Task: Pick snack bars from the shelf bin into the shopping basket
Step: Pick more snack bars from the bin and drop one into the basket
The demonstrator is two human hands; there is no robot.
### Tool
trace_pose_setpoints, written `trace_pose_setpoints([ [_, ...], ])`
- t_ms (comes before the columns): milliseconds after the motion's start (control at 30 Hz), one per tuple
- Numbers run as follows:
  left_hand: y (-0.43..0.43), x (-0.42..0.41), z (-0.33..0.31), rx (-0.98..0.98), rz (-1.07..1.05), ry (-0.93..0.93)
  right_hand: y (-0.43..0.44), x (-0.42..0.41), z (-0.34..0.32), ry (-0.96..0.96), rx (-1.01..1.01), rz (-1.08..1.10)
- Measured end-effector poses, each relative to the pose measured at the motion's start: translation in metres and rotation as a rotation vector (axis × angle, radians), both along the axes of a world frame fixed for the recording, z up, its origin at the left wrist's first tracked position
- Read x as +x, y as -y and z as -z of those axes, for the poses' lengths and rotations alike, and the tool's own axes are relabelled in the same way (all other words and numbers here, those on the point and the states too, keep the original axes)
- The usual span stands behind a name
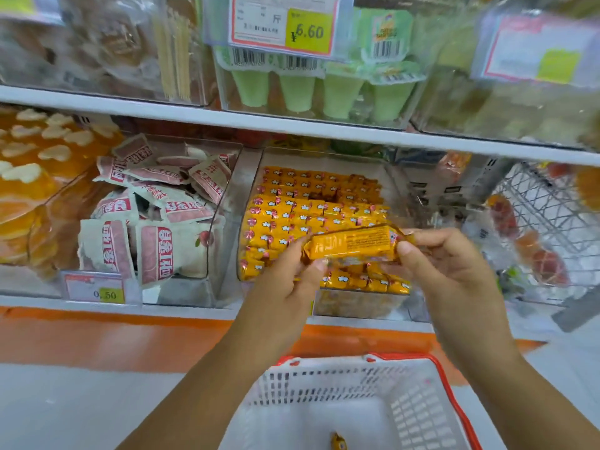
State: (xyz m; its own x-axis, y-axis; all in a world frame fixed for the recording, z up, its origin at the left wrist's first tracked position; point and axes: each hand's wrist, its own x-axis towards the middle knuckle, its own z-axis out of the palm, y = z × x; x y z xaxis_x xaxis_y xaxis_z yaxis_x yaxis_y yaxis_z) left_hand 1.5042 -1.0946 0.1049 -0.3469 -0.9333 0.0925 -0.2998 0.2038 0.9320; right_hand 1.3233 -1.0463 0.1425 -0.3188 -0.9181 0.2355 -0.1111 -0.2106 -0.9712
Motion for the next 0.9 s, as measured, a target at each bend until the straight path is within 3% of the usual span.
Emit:
trace_pose_setpoints([
  [133, -0.022, -0.001, -0.011, 0.175, 0.021, -0.186, -0.029, -0.006, 0.007, 0.056, 0.098, 0.017],
  [367, -0.030, -0.005, -0.016, 0.278, -0.004, -0.235, -0.046, -0.008, 0.019, 0.391, 0.208, -0.124],
  [900, -0.008, -0.008, -0.012, 0.376, -0.080, -0.444, -0.023, -0.033, 0.019, 0.413, 0.248, -0.212],
])
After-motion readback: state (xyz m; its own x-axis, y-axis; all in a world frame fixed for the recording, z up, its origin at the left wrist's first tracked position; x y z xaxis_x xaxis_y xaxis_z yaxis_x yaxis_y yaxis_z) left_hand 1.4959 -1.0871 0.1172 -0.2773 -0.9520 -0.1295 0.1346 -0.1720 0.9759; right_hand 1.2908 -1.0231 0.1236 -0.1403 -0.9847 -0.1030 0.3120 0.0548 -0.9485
